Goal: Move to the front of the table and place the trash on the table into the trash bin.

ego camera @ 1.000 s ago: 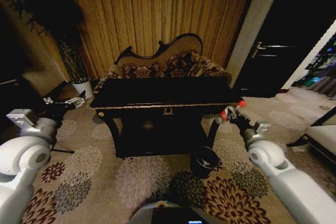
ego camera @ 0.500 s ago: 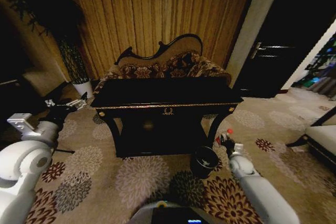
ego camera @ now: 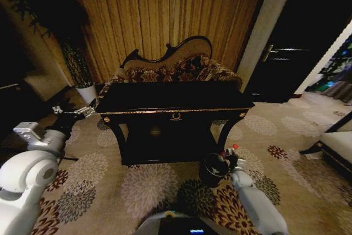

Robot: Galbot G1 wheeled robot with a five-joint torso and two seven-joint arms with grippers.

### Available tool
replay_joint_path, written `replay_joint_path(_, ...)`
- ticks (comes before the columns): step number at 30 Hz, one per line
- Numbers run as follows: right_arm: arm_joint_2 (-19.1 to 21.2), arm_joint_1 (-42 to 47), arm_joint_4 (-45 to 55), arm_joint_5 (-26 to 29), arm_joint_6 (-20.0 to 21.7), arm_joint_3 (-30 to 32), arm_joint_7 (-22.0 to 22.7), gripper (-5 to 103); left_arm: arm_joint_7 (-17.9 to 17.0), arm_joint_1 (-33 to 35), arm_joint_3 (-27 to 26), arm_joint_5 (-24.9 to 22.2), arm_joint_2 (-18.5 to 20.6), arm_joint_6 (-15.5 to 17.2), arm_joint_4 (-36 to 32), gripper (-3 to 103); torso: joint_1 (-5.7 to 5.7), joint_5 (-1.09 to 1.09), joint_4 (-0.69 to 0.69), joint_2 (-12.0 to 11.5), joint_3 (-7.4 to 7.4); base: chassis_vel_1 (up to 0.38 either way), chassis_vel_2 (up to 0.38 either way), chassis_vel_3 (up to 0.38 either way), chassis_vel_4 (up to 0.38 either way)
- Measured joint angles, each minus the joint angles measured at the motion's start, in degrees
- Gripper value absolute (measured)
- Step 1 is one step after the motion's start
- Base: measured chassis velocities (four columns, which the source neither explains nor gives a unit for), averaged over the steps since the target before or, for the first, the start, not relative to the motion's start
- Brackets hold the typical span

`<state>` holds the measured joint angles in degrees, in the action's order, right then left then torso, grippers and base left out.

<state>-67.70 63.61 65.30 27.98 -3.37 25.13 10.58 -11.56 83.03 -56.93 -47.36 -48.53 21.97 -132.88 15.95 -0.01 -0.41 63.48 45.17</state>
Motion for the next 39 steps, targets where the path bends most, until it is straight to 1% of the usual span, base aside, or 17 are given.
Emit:
replay_joint_path(3,-0.6,0.2,0.1,-0.7,0.0,0.1,-0.3,28,0.1,0.3,-0.5,-0.1,0.3,-0.2,-0.1,100,0.00,0.00,0.00,0.0,0.00,0.000,0.000,0.000,0.000)
replay_joint_path(5,-0.9,0.2,0.2,-1.2,0.0,0.2,-0.4,25,0.1,0.4,-0.6,-0.1,0.4,-0.3,-0.1,100,0.00,0.00,0.00,0.0,0.00,0.000,0.000,0.000,0.000)
replay_joint_path(7,-1.1,0.2,0.3,-1.8,-0.2,0.4,-0.4,33,0.1,0.5,-0.6,-0.1,0.4,-0.7,-0.1,100,0.00,0.00,0.00,0.0,0.00,0.000,0.000,0.000,0.000)
replay_joint_path(8,-1.1,0.2,0.3,-1.8,-0.2,0.4,-0.4,33,0.1,0.5,-0.6,-0.1,0.4,-0.7,-0.1,100,0.00,0.00,0.00,0.0,0.00,0.000,0.000,0.000,0.000)
replay_joint_path(10,-1.1,0.1,0.3,-2.0,-0.4,0.6,-0.3,44,0.1,0.6,-0.6,-0.2,0.6,-1.1,-0.1,100,0.00,0.00,0.00,0.0,0.00,0.000,0.000,0.000,0.000)
replay_joint_path(11,-1.1,0.1,0.3,-2.0,-0.4,0.6,-0.3,44,0.1,0.6,-0.6,-0.2,0.6,-1.1,-0.1,100,0.00,0.00,0.00,0.0,0.00,0.000,0.000,0.000,0.000)
replay_joint_path(14,-0.9,0.0,0.4,-2.0,-0.5,0.9,-0.2,61,0.2,0.5,-0.9,-0.3,1.1,-1.3,-0.1,100,0.00,0.00,0.00,0.0,0.00,0.000,0.000,0.000,0.000)
replay_joint_path(15,-0.9,0.0,0.4,-2.0,-0.5,0.9,-0.2,61,0.2,0.5,-0.9,-0.3,1.1,-1.3,-0.1,100,0.00,0.00,0.00,0.0,0.00,0.000,0.000,0.000,0.000)
replay_joint_path(17,-0.8,0.1,0.7,-2.0,-0.5,1.0,-0.2,71,0.2,0.5,-1.1,-0.4,1.3,-1.4,-0.1,100,0.00,0.00,0.00,0.0,0.00,0.000,0.000,0.000,0.000)
replay_joint_path(19,-0.8,0.2,0.8,-2.0,-0.5,1.0,-0.2,71,0.3,0.4,-1.1,-0.4,1.4,-1.4,-0.1,100,0.00,0.00,0.00,0.0,0.00,0.000,0.000,0.000,0.000)
replay_joint_path(20,-0.8,0.3,1.0,-2.0,-0.5,1.0,-0.1,83,0.3,0.3,-1.1,-0.4,1.5,-1.5,-0.1,100,0.00,0.01,0.00,0.0,0.00,0.000,0.000,0.000,0.000)
replay_joint_path(21,-0.8,0.4,1.1,-2.0,-0.5,1.0,-0.1,83,0.3,0.3,-1.1,-0.4,1.5,-1.5,-0.1,100,0.00,0.00,-0.01,0.0,0.00,0.000,0.000,0.000,0.000)
replay_joint_path(22,-0.8,0.4,1.2,-2.0,-0.5,1.1,-0.1,88,0.3,0.3,-1.1,-0.5,1.6,-1.6,-0.1,100,0.00,0.00,0.00,0.0,0.00,0.000,0.000,0.000,0.000)
replay_joint_path(24,-0.8,0.4,1.3,-2.0,-0.5,1.1,-0.1,88,0.3,0.2,-1.1,-0.5,1.6,-1.6,-0.1,100,0.00,0.00,0.00,0.0,0.00,0.000,0.000,0.000,0.000)
replay_joint_path(25,-0.8,0.5,1.4,-2.0,-0.5,1.1,-0.1,97,0.3,0.2,-1.1,-0.5,1.7,-1.6,0.0,100,0.00,0.00,0.00,0.0,0.00,0.000,0.000,0.000,0.000)
replay_joint_path(29,-0.6,0.6,1.7,-1.9,-0.5,1.1,-0.1,100,0.4,0.3,-1.2,-0.5,1.7,-1.8,0.2,100,0.00,0.00,0.00,0.0,0.00,0.000,0.000,0.000,0.000)
replay_joint_path(39,-0.4,0.9,1.8,-1.7,-0.5,1.1,-0.1,100,0.5,0.2,-1.1,-0.5,1.9,-1.8,0.4,100,0.00,0.00,0.00,0.0,0.00,0.000,0.000,0.000,0.000)
